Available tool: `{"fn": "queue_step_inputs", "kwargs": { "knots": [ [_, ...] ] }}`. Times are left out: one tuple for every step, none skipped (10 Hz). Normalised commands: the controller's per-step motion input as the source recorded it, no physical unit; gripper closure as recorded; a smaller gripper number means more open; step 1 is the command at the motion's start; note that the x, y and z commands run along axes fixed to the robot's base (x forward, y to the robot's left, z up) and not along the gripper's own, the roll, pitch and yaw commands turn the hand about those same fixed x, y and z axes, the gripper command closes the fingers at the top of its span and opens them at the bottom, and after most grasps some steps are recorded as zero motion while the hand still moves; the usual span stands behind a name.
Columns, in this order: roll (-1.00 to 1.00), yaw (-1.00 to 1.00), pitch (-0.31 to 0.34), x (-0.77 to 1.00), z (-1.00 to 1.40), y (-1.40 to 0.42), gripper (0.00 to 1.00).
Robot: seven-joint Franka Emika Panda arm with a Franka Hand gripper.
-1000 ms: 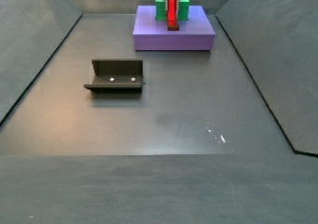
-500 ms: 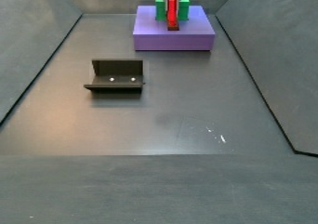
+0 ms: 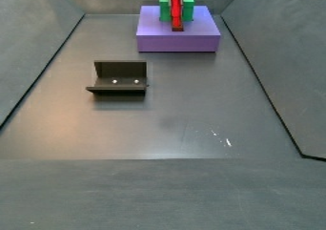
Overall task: Pick up the red object. Move up. Place the red object on the fixture. Regrasp the red object. Move to above the board. Insert the red object.
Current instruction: Insert the red object.
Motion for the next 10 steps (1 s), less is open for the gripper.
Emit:
{"fn": "queue_step_inputs", "kwargs": {
  "knots": [
    [0.31,0.15,0.016,0.00,-0.16,-0.15,1.00],
    [0.30,0.17,0.000,0.00,-0.18,-0.09,1.00],
    [0.34,0.21,0.027,0.03,-0.13,0.00,1.00],
    [0.36,0.25,0.039,0.06,-0.15,0.03,1.00],
    [0.25,0.20,0.000,0.00,-0.27,0.00,1.00],
    [0.16,0.13,0.000,0.00,-0.27,0.00,1.00],
    [0.00,0.00,0.000,0.00,-0.39,0.00,1.00],
    [-0.07,0.00,-0.003,0.00,-0.47,0.00,1.00],
    [-0.14,0.00,-0.030,0.00,-0.55,0.04,1.00],
    [-0.09,0.00,-0.059,0.00,-0.47,0.01,1.00]
  ]
}}
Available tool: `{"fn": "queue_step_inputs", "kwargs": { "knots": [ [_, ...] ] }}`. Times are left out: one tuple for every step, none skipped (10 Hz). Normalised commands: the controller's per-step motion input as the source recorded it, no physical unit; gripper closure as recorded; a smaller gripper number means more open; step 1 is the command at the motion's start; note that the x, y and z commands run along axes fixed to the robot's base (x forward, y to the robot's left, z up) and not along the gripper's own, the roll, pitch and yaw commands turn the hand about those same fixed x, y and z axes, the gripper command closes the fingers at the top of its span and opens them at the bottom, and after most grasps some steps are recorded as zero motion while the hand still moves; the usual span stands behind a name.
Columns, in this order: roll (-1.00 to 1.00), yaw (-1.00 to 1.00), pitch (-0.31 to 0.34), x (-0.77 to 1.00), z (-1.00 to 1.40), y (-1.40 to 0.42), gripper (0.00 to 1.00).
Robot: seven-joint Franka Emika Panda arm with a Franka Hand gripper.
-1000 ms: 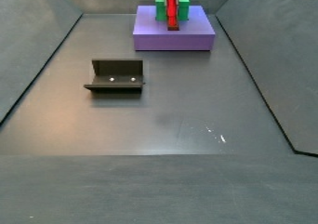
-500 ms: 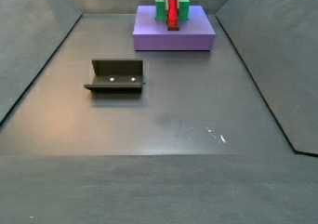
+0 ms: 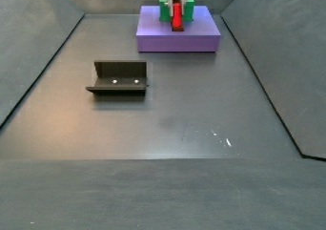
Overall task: Pick up the red object. Move up. Place the red object on the fixture. Regrasp the red object. Move to above the board. Insert the red object.
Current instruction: Insert the red object.
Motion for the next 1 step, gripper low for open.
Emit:
{"fn": "queue_step_inputs", "kwargs": {
  "knots": [
    [0.00,0.00,0.000,0.00,0.00,0.00,1.00]
  ]
}}
